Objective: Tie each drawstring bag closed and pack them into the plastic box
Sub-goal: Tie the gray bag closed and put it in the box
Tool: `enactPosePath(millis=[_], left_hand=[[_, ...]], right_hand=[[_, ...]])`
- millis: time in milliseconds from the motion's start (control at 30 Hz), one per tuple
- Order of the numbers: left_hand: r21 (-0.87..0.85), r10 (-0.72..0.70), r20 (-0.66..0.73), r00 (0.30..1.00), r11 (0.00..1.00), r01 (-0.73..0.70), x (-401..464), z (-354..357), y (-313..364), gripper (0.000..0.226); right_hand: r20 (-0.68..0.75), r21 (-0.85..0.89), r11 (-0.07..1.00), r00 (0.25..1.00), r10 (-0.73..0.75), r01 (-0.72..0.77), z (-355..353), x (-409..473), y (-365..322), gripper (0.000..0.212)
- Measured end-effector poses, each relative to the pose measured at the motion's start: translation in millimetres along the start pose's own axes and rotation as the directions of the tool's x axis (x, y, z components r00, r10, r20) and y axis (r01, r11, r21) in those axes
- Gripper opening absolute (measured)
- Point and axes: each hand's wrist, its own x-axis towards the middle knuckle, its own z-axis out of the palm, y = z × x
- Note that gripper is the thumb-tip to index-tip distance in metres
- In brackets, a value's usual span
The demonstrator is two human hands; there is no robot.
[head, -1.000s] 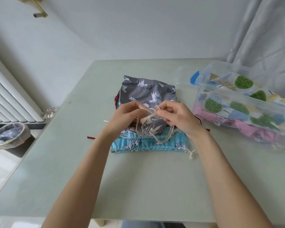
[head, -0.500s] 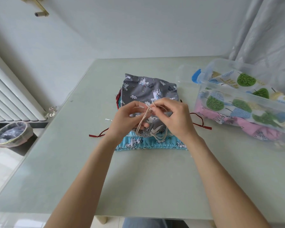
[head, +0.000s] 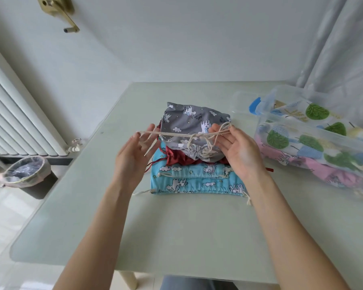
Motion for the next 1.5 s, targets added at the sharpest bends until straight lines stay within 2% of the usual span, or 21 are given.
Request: enactPosePath(millis=[67, 167, 200, 267, 333, 400, 600, 733, 833, 900, 967, 1033, 1067, 1100, 1133, 1200, 1267, 1300, 1400, 1433, 1500], left_hand=[[-0.171, -0.011, 0.014, 1.0, 0.985, 0.014, -0.7, 2.1, 1.4, 0.03], [-0.226, -0.034, 0.019, 0.999, 0.973, 0.038, -2.5, 4.8, 1.4, 0.028], [-0.177, -0.054, 0.016, 0.998, 0.983, 0.056, -4.3, 5.5, 2.2, 0.026], [0.114, -0.041, -0.035, 0.999, 0.993, 0.044, -5.3, 6.8, 2.1, 0.023], [0.469, 0.035, -0.053, 0.998, 0.883, -0.006, -10.4, 11.1, -0.4, 0.022], [0.651, 0.084, -0.003, 0.996, 0.757, -0.062, -16.9, 20.0, -2.3, 0.02], [0.912, 0.316, 0.129, 0.94, 0.334, -0.238, -27.9, 21.2, 9.9, 0.006], [0.96, 0.325, 0.153, 0.933, 0.174, -0.218, -28.1, 5.2, 7.5, 0.008], [0.965, 0.32, 0.12, 0.94, 0.184, -0.186, -26.8, -5.4, 0.6, 0.007], [0.941, 0.287, 0.095, 0.953, 0.286, -0.18, -26.3, -9.3, 3.6, 0.006], [0.877, 0.211, 0.092, 0.973, 0.446, -0.179, -27.0, -10.2, 9.9, 0.009], [0.814, 0.149, 0.106, 0.983, 0.555, -0.172, -28.4, -9.3, 15.1, 0.01], [0.812, 0.15, 0.112, 0.982, 0.556, -0.178, -28.2, -8.5, 16.2, 0.009], [0.841, 0.175, 0.118, 0.977, 0.506, -0.192, -26.9, -8.0, 16.9, 0.008], [0.892, 0.216, 0.126, 0.968, 0.403, -0.206, -24.3, -8.1, 18.0, 0.006], [0.975, 0.287, 0.14, 0.948, 0.126, -0.182, -19.4, -9.9, 20.8, 0.004], [0.988, 0.301, 0.149, 0.942, -0.082, -0.13, -17.1, -13.5, 22.3, 0.019], [0.981, 0.296, 0.17, 0.94, -0.137, -0.134, -17.7, -14.7, 22.2, 0.026], [0.941, 0.247, 0.336, 0.909, -0.111, -0.318, -25.8, -12.4, 14.2, 0.032], [0.921, 0.21, 0.389, 0.897, -0.059, -0.385, -29.5, -9.1, 9.8, 0.03], [0.891, 0.134, 0.443, 0.887, 0.043, -0.452, -36.5, -3.4, -3.5, 0.02]], right_hand=[[-0.019, 0.016, 1.0, 1.0, 0.021, -0.021, 0.4, -0.8, 0.1, 0.023], [-0.044, 0.106, 0.992, 0.996, 0.072, -0.067, -0.1, -3.7, -2.1, 0.025], [-0.046, 0.136, 0.988, 0.995, 0.085, -0.078, -0.1, -7.0, -3.5, 0.025], [-0.048, 0.162, 0.983, 0.994, 0.1, -0.091, 0.0, -12.8, -6.5, 0.026], [-0.064, 0.141, 0.986, 0.993, 0.095, -0.085, 1.1, -20.7, -10.2, 0.024], [-0.1, 0.093, 0.994, 0.993, 0.069, -0.06, 2.0, -28.0, -13.1, 0.023], [-0.134, -0.026, 1.0, 0.991, 0.006, -0.01, -13.0, -46.8, -16.9, 0.025], [-0.201, -0.169, 0.985, 0.98, -0.013, -0.021, -16.2, -56.9, -10.0, 0.022], [-0.221, -0.403, 0.915, 0.971, -0.088, -0.009, -15.9, -60.2, -5.0, 0.02], [-0.177, -0.713, 0.701, 0.963, -0.202, 0.017, -15.8, -60.8, -14.3, 0.016], [-0.103, -0.861, 0.505, 0.958, -0.269, 0.049, -12.1, -59.9, -30.3, 0.014], [-0.03, -0.864, 0.492, 0.965, -0.259, 0.105, -2.2, -56.9, -43.1, 0.016], [-0.001, -0.84, 0.528, 0.973, -0.231, 0.124, 5.2, -54.9, -46.8, 0.016], [0.022, -0.802, 0.582, 0.98, -0.2, 0.136, 12.4, -51.5, -48.1, 0.015], [0.041, -0.757, 0.637, 0.983, -0.178, 0.147, 19.7, -47.4, -48.0, 0.012], [0.032, -0.681, 0.714, 0.98, -0.195, 0.164, 29.4, -39.6, -47.1, 0.011], [-0.015, -0.642, 0.743, 0.965, -0.262, 0.191, 28.7, -33.9, -47.7, 0.021], [-0.038, -0.643, 0.738, 0.955, -0.295, 0.202, 25.3, -33.4, -47.6, 0.027], [-0.09, -0.764, 0.626, 0.935, -0.343, 0.156, -1.0, -42.0, -42.0, 0.034], [-0.098, -0.83, 0.547, 0.936, -0.339, 0.111, -11.7, -47.6, -39.2, 0.032], [-0.091, -0.961, 0.276, 0.947, -0.309, -0.003, -34.0, -61.9, -32.3, 0.027]])
